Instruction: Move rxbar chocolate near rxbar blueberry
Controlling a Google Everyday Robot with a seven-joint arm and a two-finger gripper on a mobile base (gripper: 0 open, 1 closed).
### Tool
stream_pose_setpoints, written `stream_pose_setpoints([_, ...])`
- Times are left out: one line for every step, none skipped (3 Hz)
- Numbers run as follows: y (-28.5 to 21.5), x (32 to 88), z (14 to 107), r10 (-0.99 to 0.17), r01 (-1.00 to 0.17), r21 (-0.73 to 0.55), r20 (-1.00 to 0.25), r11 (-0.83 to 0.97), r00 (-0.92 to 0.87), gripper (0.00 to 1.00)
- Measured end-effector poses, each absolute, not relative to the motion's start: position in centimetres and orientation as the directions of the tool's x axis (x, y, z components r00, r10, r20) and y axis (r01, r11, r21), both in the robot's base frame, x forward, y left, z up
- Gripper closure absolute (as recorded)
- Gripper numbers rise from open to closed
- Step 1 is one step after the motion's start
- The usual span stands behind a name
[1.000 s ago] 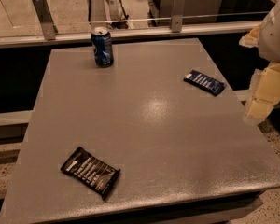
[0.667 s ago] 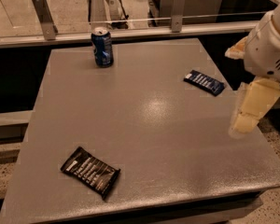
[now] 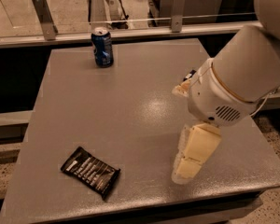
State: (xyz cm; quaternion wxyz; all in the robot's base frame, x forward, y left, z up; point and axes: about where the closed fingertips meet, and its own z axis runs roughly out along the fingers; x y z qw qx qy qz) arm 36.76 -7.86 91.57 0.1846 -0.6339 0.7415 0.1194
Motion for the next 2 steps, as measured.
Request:
stream_pose_setpoints([-7.9,36.8,91.6,-0.897,-0.984,-0.059,-0.424,0.168,-0.128,0.0])
stream_pose_setpoints([-6.0,36.7,91.1,-0.873,-0.986,-0.062,-0.475,0.156,-0.109,0.0])
